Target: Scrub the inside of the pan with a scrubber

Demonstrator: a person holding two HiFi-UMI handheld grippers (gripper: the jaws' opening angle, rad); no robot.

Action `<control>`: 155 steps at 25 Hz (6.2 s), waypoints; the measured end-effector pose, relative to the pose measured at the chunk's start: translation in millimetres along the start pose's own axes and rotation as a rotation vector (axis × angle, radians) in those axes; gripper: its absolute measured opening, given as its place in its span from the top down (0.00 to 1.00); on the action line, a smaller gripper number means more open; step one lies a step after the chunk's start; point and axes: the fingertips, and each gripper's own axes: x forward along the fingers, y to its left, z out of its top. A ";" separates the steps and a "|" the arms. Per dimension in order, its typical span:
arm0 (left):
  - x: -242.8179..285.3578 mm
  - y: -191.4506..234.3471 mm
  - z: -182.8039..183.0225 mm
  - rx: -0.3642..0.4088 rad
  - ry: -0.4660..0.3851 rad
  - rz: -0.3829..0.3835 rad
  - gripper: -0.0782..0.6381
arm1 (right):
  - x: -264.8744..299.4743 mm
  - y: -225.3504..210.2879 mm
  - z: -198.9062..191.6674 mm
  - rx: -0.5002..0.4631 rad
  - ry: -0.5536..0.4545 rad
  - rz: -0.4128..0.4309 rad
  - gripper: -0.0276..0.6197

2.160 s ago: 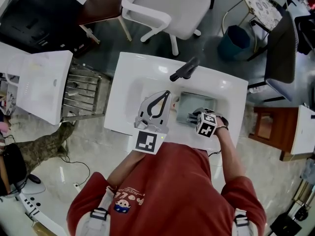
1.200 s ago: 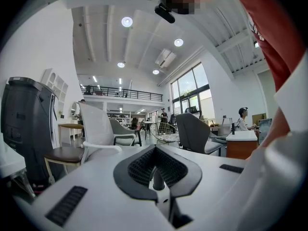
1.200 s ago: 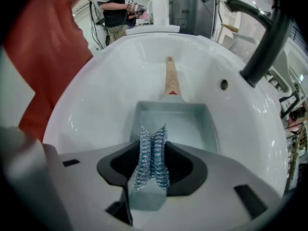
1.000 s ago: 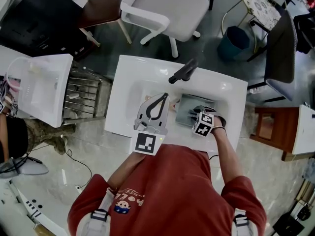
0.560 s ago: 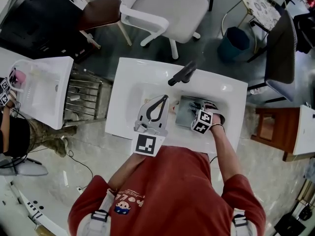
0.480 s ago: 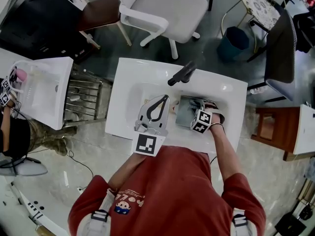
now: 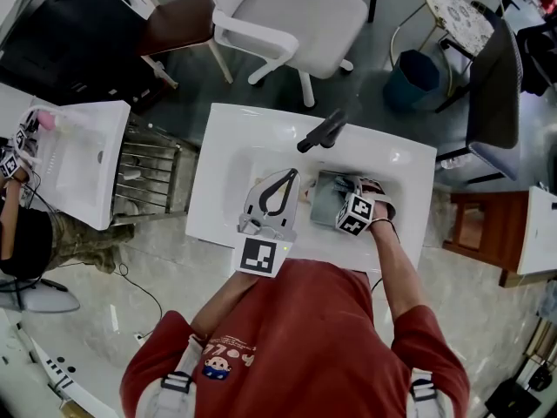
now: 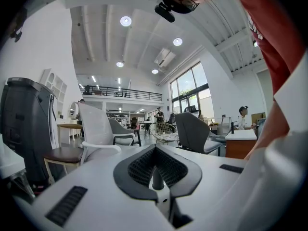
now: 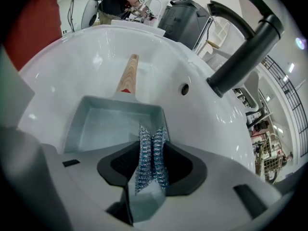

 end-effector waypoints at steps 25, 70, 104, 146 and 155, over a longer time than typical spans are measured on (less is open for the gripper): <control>9.4 -12.2 -7.2 -0.013 0.001 -0.035 0.87 | -70.4 82.2 -27.6 0.065 0.011 0.288 0.70; 5.0 -9.0 -6.4 0.003 0.005 -0.020 0.87 | -11.5 -5.7 -46.4 0.029 0.080 -0.017 0.70; 29.8 17.0 77.3 0.041 -0.094 0.009 0.87 | -231.7 -156.1 46.9 0.629 -0.452 -0.409 0.69; 17.6 55.4 171.7 0.105 -0.250 0.098 0.87 | -403.3 -232.8 96.7 0.717 -0.948 -0.868 0.68; 17.5 56.1 168.4 0.099 -0.241 0.102 0.87 | -400.3 -232.9 98.4 0.719 -0.939 -0.862 0.68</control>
